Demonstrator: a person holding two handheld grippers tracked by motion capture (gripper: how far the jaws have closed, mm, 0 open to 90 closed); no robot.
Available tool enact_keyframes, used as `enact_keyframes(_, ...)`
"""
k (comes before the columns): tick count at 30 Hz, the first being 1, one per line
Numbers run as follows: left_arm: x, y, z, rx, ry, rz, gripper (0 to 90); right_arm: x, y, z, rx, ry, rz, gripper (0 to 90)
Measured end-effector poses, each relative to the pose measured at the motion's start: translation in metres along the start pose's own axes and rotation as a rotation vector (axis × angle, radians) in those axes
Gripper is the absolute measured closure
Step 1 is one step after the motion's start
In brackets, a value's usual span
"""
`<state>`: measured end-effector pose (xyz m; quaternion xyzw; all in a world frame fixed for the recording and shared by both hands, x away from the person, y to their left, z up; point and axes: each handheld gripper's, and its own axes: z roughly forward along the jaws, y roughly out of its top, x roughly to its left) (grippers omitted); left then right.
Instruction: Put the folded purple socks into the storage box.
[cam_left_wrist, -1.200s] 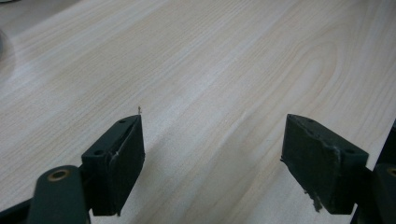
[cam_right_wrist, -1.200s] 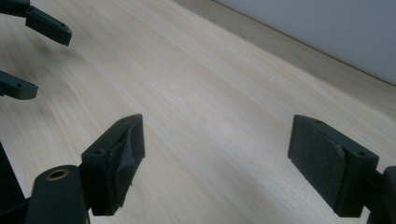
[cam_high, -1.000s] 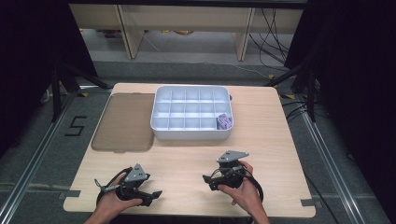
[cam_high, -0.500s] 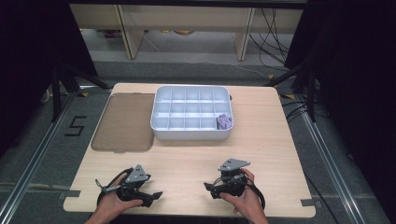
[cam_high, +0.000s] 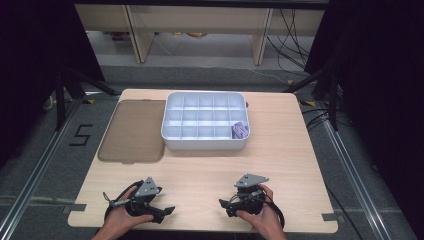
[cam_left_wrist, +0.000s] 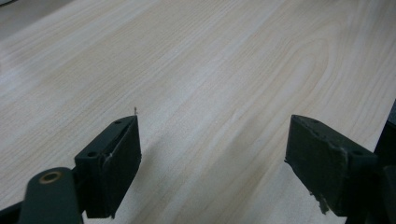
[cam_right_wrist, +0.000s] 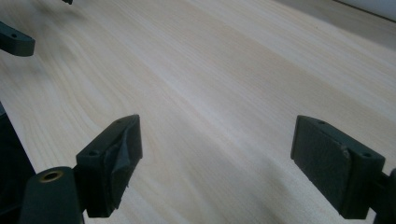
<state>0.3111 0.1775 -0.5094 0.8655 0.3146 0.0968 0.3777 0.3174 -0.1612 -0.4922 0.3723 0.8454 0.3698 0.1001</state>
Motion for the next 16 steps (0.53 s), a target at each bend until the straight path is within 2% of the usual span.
enact_keyframes(1, 0.0007, 0.0002, -0.0004, 0.005, 0.001, 0.013, 17.4, 0.0005, 0.0001, -0.0005, 0.01, 0.001, 0.002, 17.5)
enact_keyframes(3, 0.0003, 0.0001, -0.0001, 0.004, 0.001, 0.012, 17.3, 0.002, -0.0006, -0.0001, 0.01, -0.001, 0.014, 17.5)
enact_keyframes(4, 0.0002, 0.0, -0.0001, 0.004, 0.001, 0.012, 17.2, 0.0009, -0.0009, 0.0004, 0.009, -0.003, -0.01, 17.5)
enact_keyframes(5, 0.0003, 0.0, 0.0, 0.004, 0.001, 0.012, 16.9, -0.0006, -0.001, 0.0022, 0.001, 0.018, -0.028, 17.5)
enact_keyframes(8, 0.0003, 0.0, 0.0001, 0.002, 0.001, 0.012, 16.6, 0.0024, -0.0012, 0.001, 0.025, 0.008, -0.002, 17.5)
enact_keyframes(11, 0.0, -0.0001, 0.0003, -0.003, -0.007, 0.006, 16.3, 0.004, -0.0026, 0.0029, 0.009, 0.001, 0.012, 17.5)
enact_keyframes(14, -0.0012, -0.0004, 0.0011, -0.018, -0.009, -0.022, 16.2, 0.0031, -0.003, 0.0033, 0.003, -0.003, 0.004, 17.4)
enact_keyframes(15, 0.0006, -0.0003, 0.0006, -0.002, -0.004, -0.007, 16.1, 0.0028, -0.0026, 0.0012, 0.023, 0.003, 0.005, 17.5)
enact_keyframes(16, 0.0013, 0.0001, 0.0003, -0.006, -0.003, 0.007, 16.1, 0.001, -0.003, 0.0027, 0.01, 0.005, -0.017, 17.5)
